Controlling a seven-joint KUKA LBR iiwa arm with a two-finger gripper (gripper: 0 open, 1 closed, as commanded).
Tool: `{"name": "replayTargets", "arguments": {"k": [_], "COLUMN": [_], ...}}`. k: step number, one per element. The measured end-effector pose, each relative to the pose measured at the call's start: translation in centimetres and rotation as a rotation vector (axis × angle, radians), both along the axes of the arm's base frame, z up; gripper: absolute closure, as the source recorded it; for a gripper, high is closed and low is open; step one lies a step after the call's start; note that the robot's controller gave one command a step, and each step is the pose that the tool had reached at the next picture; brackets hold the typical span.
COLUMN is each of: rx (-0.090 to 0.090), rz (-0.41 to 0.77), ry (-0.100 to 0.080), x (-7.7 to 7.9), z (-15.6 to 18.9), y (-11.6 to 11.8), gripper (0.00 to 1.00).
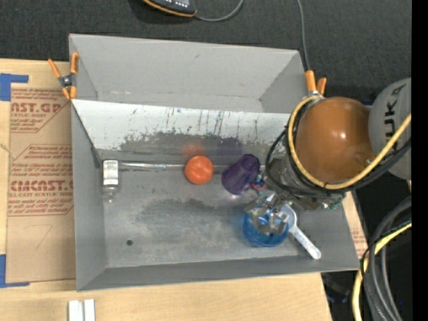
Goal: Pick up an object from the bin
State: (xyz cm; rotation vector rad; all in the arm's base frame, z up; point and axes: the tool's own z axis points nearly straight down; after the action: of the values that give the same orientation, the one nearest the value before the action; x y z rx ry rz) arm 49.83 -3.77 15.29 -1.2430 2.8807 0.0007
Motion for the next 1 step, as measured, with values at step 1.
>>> {"name": "replayTargets", "arguments": {"k": [1], "rx": [0.000], "rz": [0.000], "ry": [0.000], "x": [0.00], "z": [0.00], "y": [0.00], "gripper": [0.00]}}
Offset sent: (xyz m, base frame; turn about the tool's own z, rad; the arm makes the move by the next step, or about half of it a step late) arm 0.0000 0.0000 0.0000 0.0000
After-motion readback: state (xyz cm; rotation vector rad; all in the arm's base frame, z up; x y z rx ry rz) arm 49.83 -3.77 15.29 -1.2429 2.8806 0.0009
